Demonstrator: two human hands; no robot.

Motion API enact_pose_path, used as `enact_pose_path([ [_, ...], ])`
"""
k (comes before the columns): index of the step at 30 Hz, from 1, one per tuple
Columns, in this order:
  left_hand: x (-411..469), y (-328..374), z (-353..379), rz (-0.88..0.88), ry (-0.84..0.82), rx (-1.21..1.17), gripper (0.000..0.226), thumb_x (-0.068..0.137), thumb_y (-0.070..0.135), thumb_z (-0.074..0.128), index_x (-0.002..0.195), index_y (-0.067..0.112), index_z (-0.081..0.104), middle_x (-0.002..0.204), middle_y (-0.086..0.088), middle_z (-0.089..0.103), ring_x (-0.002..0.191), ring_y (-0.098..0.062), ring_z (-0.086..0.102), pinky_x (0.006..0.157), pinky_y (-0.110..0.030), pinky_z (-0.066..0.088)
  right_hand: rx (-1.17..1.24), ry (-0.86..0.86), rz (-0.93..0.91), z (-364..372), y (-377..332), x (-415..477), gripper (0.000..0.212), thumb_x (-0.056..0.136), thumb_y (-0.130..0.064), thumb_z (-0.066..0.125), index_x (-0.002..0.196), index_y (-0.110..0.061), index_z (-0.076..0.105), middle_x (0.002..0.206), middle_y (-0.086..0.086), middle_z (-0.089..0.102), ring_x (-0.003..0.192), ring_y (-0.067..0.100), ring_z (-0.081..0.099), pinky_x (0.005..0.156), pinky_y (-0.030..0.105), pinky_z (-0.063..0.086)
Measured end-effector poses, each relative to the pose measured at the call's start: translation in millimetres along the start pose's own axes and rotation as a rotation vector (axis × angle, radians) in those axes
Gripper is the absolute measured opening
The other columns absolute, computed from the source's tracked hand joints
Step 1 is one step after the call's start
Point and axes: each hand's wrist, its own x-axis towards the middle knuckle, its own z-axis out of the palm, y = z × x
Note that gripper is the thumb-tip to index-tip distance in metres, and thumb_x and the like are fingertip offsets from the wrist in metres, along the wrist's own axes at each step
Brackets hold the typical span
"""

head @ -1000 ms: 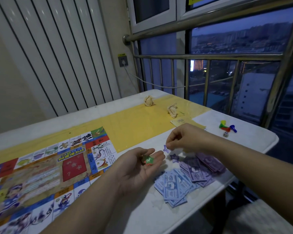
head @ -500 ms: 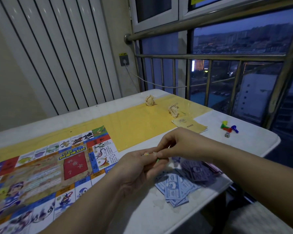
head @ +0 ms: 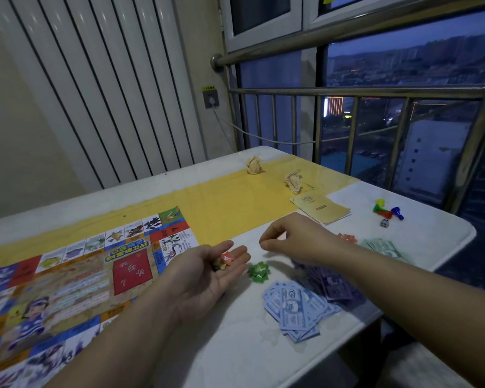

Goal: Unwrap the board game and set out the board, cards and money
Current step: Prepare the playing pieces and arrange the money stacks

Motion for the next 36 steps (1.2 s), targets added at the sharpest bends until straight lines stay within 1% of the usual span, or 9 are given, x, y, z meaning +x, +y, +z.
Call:
enact_pose_path([
  [2, -1.1, -2.0, 1.1, -0.018, -0.047, 0.007, 0.031, 0.094, -0.007, 0.033, 0.116, -0.01, 0.055, 0.11, -0.031, 0.064, 0.099, -0.037, 0.064, 0.066, -0.047, 0.055, 0.038, 0.052, -0.046, -0.8, -5.7, -3.0, 0.021, 0.092, -0.03, 0.06, 0.106, -0.018, 0.071, 0.098, -0.008, 0.065, 0.059, -0.019, 0.048, 0.055, 0.0, 0.036],
  [5, 0.9, -6.0, 2.5, -0.036, -0.15, 0.0, 0.037, 0.089, -0.012, 0.03, 0.118, -0.012, 0.053, 0.102, -0.032, 0.064, 0.083, -0.035, 0.069, 0.069, -0.044, 0.056, 0.1, -0.01, -0.116, -1.0, -16.3, -11.4, 0.023, 0.091, -0.029, 0.061, 0.109, -0.018, 0.07, 0.083, -0.018, 0.06, 0.055, -0.024, 0.046, 0.052, -0.001, 0.035],
  [8, 1.3, -10.8, 6.0, -0.052, -0.245, 0.057, 0.035, 0.088, -0.012, 0.035, 0.115, -0.014, 0.056, 0.097, -0.027, 0.063, 0.076, -0.026, 0.068, 0.072, -0.035, 0.056, 0.095, -0.05, -0.165, 3.1, -20.6, -19.0, 0.02, 0.086, -0.03, 0.067, 0.102, -0.02, 0.073, 0.063, -0.025, 0.058, 0.054, -0.021, 0.048, 0.051, 0.001, 0.035],
  [12, 2.5, -16.5, 16.0, 0.042, -0.225, 0.218, 0.029, 0.093, -0.011, 0.038, 0.11, -0.008, 0.061, 0.089, -0.022, 0.065, 0.074, -0.019, 0.065, 0.071, -0.025, 0.057, 0.14, -0.008, -0.115, -4.1, -14.7, -16.7, 0.012, 0.082, -0.022, 0.072, 0.09, -0.012, 0.074, 0.051, -0.024, 0.058, 0.049, -0.013, 0.05, 0.046, 0.005, 0.035],
  [17, 4.7, -20.6, 32.6, 0.072, -0.22, 0.246, 0.026, 0.098, -0.001, 0.038, 0.11, -0.002, 0.062, 0.094, -0.02, 0.068, 0.075, -0.017, 0.07, 0.07, -0.026, 0.057, 0.188, 0.002, -0.029, -21.5, -2.7, -12.0, 0.007, 0.084, -0.022, 0.071, 0.082, -0.016, 0.073, 0.071, -0.008, 0.069, 0.06, -0.004, 0.058, 0.059, 0.015, 0.046],
  [21, 10.3, -24.9, 47.4, 0.061, -0.196, 0.187, 0.027, 0.1, 0.001, 0.036, 0.102, 0.0, 0.062, 0.095, -0.018, 0.07, 0.081, -0.018, 0.069, 0.069, -0.026, 0.057, 0.278, 0.059, 0.069, -47.1, 11.1, -15.7, 0.006, 0.084, -0.024, 0.069, 0.084, -0.019, 0.072, 0.08, -0.006, 0.069, 0.072, 0.002, 0.057, 0.063, 0.017, 0.04],
  [26, 25.0, -37.5, 71.0, 0.054, -0.185, 0.204, 0.019, 0.099, 0.0, 0.041, 0.102, 0.0, 0.06, 0.095, -0.019, 0.067, 0.078, -0.016, 0.068, 0.063, -0.022, 0.058, 0.251, -0.031, 0.079, -54.9, 20.3, -20.1, 0.008, 0.082, -0.022, 0.071, 0.084, -0.014, 0.072, 0.061, -0.012, 0.062, 0.045, -0.007, 0.05, 0.042, 0.007, 0.032],
  [30, 38.1, -43.7, 89.9, 0.1, -0.174, 0.27, 0.015, 0.098, -0.001, 0.042, 0.101, 0.001, 0.057, 0.091, -0.019, 0.065, 0.074, -0.015, 0.067, 0.055, -0.02, 0.057, 0.231, 0.053, 0.117, -65.0, 35.0, -17.9, 0.005, 0.079, -0.022, 0.074, 0.079, -0.018, 0.073, 0.069, -0.006, 0.063, 0.06, 0.003, 0.049, 0.051, 0.014, 0.036],
  [36, 53.1, -44.8, 110.6, 0.194, -0.153, 0.338, 0.01, 0.097, 0.0, 0.047, 0.099, 0.004, 0.056, 0.08, -0.016, 0.067, 0.056, -0.011, 0.069, 0.053, -0.019, 0.056, 0.29, 0.16, 0.151, -76.7, 49.9, -16.8, 0.009, 0.08, -0.025, 0.073, 0.075, -0.017, 0.072, 0.067, -0.012, 0.064, 0.061, -0.004, 0.054, 0.058, 0.015, 0.037],
])
